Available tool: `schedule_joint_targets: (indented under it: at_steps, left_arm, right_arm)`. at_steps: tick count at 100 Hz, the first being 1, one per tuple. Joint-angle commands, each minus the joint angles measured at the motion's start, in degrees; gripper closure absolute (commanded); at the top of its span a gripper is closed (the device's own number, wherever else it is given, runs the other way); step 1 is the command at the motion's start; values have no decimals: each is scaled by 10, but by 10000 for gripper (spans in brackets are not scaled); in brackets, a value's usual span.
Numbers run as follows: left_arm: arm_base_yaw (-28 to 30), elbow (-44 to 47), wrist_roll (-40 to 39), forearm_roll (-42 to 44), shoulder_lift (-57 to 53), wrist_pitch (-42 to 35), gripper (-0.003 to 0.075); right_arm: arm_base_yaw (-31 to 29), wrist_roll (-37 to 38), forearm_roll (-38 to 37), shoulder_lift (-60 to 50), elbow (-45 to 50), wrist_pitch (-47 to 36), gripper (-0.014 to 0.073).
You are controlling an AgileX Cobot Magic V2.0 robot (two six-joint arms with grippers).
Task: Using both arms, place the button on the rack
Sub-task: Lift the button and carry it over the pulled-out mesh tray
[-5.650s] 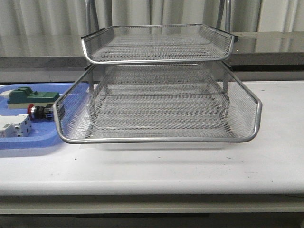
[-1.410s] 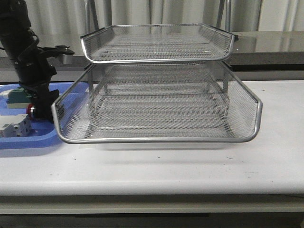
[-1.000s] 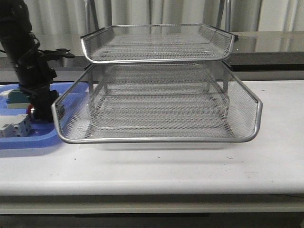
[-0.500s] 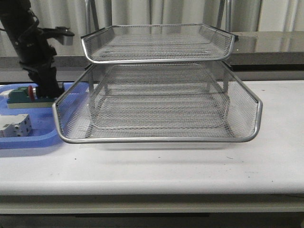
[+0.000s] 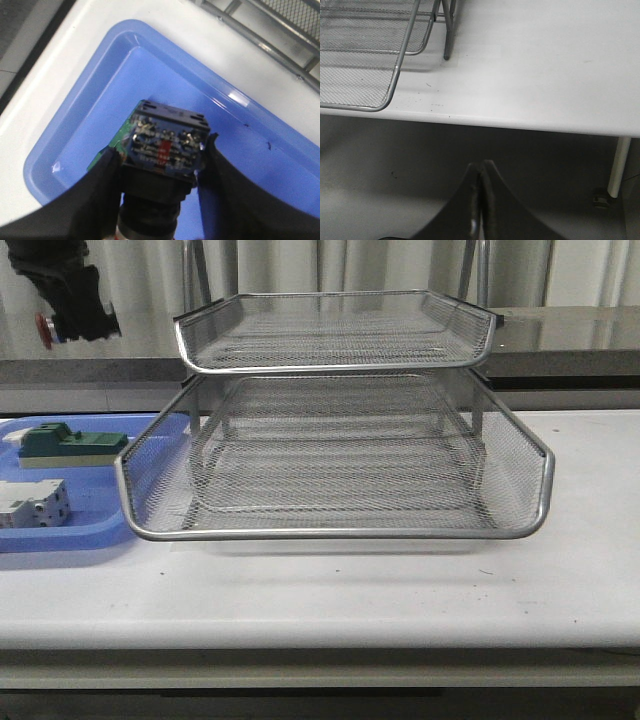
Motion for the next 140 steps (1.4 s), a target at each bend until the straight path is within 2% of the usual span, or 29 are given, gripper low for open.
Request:
schedule_joint_targets:
  at_steps: [1, 17, 39, 64, 111, 140]
  left_arm:
    - [-4, -16, -18, -6, -64, 18, 740]
    - [-13, 34, -18, -5, -124, 18, 740]
    - [-35, 173, -18, -3, -220, 18, 740]
    - [-94, 268, -19, -11, -289, 18, 740]
    - [-293, 292, -45, -36, -287, 17, 740]
    - [-341, 292, -45, -37, -218, -30, 740]
  right_arm:
    - [-2, 0, -6, 3, -19, -34, 664]
    - [-2, 0, -6, 3, -19, -34, 664]
    - [-2, 0, -6, 3, -19, -34, 664]
    - [-2, 0, -6, 3, -19, -34, 664]
    - [-2, 0, -6, 3, -19, -34, 664]
    - [-2, 0, -6, 3, -19, -34, 664]
